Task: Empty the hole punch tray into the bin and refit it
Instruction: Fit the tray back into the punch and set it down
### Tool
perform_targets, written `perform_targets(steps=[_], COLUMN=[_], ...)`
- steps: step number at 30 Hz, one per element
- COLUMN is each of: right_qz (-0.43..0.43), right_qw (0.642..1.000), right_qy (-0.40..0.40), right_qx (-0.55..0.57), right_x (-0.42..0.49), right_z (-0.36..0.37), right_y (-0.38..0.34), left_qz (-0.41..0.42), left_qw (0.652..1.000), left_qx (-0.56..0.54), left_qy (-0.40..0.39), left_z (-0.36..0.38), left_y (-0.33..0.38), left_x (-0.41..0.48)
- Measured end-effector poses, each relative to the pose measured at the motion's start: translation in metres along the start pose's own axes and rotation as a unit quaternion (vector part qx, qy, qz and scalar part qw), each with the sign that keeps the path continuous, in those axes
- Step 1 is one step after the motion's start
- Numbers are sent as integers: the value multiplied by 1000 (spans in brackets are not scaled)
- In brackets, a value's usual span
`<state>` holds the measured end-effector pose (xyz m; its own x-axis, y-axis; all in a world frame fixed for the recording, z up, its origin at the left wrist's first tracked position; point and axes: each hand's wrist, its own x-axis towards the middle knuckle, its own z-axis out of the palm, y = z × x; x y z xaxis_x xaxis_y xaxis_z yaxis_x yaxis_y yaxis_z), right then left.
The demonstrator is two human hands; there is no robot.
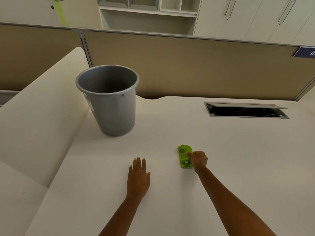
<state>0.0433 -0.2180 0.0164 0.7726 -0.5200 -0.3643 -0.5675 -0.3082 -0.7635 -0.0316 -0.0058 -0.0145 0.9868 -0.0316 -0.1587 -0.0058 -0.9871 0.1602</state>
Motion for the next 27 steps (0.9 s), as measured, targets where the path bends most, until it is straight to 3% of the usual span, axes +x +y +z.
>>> perform_targets(steps=[5,9,13,17,20,24,27], right_qz=[-23,-127,-298,-374,-407,-376,-350], right_qw=[1000,983,898,850,829,838,838], right_qy=[1,17,14,-6,-38,-113,-108], right_qx=[-21,-132,-323,-370,-381,-380,-404], right_x=[-7,-22,-37,-56,-66,-63,-58], right_z=[-3,2,14,25,34,45,52], right_y=[-3,5,21,23,26,36,44], left_qz=[-2,-1,-9,-11,-12,-13,-15], left_qw=[1000,1000,1000,999,1000,999,999], left_qx=[10,-1,-18,-30,-27,-22,-37], left_qy=[0,6,-1,5,10,20,27], left_z=[2,3,4,7,9,13,12], left_y=[0,2,5,4,4,3,2], left_x=[3,7,11,13,14,14,11])
